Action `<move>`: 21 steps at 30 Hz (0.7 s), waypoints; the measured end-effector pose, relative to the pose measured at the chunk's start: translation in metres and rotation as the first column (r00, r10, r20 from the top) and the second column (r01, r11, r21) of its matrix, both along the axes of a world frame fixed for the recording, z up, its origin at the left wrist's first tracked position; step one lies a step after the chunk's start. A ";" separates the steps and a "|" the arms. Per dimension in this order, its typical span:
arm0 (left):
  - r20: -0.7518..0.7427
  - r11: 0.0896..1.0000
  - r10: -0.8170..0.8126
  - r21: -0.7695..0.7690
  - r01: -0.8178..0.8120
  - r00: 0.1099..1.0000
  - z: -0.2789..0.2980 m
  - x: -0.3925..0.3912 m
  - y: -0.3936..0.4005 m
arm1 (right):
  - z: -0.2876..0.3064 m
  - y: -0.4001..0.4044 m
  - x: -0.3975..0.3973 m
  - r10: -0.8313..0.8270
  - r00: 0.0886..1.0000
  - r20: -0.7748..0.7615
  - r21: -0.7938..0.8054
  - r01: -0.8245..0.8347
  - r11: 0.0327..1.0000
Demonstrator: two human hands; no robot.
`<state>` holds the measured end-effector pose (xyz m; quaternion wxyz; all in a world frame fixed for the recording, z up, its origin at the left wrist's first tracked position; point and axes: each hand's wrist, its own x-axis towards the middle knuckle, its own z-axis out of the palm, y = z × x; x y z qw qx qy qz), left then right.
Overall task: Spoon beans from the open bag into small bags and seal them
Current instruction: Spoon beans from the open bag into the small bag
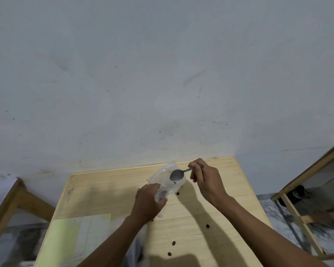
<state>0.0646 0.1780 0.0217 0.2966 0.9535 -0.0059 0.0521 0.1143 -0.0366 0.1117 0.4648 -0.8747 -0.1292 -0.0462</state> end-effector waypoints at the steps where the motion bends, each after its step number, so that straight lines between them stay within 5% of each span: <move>1: -0.023 1.000 0.012 0.001 -0.012 1.000 0.000 -0.001 0.001 | 0.003 0.000 0.001 -0.055 0.998 0.009 0.071 0.054 0.996; 5: -0.068 0.997 0.073 0.002 -0.073 0.995 0.000 -0.009 0.008 | -0.009 -0.020 0.012 -0.330 0.907 -0.262 0.384 0.412 0.826; 8: -0.017 0.994 0.102 -0.040 -0.103 0.995 0.001 -0.021 0.015 | -0.049 -0.047 0.005 -0.350 0.782 -0.516 0.349 0.565 0.748; 13: 0.017 0.973 0.147 -0.183 -0.141 0.989 0.010 -0.039 0.018 | -0.092 -0.064 -0.031 -0.251 0.651 -0.716 0.245 0.572 0.783; 18: -0.053 0.952 0.140 -0.268 -0.150 0.989 0.017 -0.043 0.013 | -0.083 -0.060 -0.042 -0.091 0.589 -0.803 0.369 0.612 0.699; 21: -0.056 0.949 0.124 -0.284 -0.135 0.991 0.021 -0.044 0.010 | -0.090 -0.061 -0.041 -0.122 0.510 -0.851 0.263 0.616 0.743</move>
